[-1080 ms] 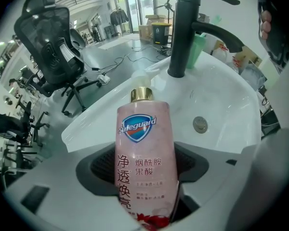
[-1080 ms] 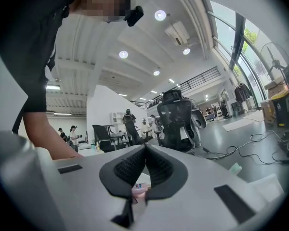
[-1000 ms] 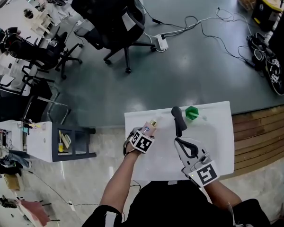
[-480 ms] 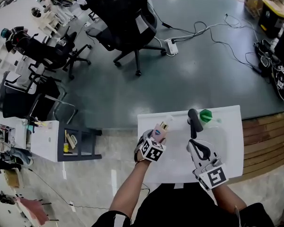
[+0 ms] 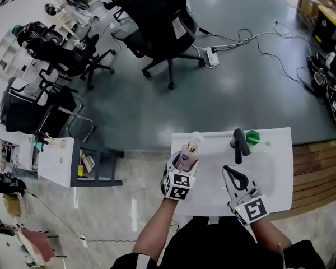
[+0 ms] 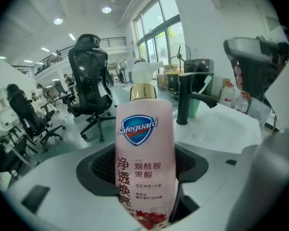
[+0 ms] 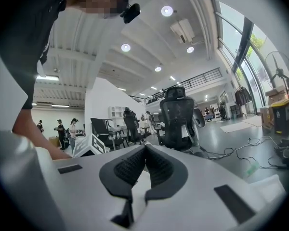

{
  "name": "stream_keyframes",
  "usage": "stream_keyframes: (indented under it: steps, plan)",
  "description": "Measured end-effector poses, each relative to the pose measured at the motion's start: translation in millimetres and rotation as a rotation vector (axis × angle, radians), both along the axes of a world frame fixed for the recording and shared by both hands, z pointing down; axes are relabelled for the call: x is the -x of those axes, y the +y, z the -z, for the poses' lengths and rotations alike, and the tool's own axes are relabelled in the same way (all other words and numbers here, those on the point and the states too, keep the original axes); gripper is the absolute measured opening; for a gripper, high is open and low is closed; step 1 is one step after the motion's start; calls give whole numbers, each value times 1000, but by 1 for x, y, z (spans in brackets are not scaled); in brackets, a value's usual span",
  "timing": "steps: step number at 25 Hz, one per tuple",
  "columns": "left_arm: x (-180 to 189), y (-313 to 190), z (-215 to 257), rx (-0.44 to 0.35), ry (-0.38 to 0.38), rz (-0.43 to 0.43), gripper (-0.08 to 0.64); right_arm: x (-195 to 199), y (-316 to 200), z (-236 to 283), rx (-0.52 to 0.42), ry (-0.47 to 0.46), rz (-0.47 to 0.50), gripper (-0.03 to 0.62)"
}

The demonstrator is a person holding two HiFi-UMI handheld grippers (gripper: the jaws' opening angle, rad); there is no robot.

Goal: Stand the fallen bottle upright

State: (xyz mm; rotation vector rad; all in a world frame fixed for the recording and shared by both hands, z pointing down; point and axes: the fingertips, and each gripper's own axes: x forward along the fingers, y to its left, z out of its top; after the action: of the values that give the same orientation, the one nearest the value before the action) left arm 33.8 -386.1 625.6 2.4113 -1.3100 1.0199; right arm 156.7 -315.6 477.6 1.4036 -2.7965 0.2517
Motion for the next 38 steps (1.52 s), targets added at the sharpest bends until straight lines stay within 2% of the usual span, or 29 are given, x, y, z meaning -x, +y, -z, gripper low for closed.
stream_keyframes:
  steps: [6, 9, 14, 19, 24, 32, 38]
  plan:
    - [10, -20, 45, -196, 172, 42, 319, 17, 2, -7, 6, 33, 28, 15]
    - [15, -29, 57, -295, 267, 49, 319, 28, -3, -2, -35, -14, 26, 15]
    - [17, -41, 59, -400, 390, 68, 319, 31, -3, -22, -29, 24, 32, 15]
    - [27, -51, 56, -499, 445, 85, 319, 34, -10, -42, -14, 36, -3, 15]
    - [36, -57, 57, -593, 463, 90, 319, 51, -20, -64, 9, 68, 58, 15]
    - [42, -58, 37, -599, 484, 141, 319, 64, -40, -88, 7, 61, 42, 15]
    - [49, -64, 27, -625, 476, 138, 319, 74, -54, -96, 20, 29, 3, 15]
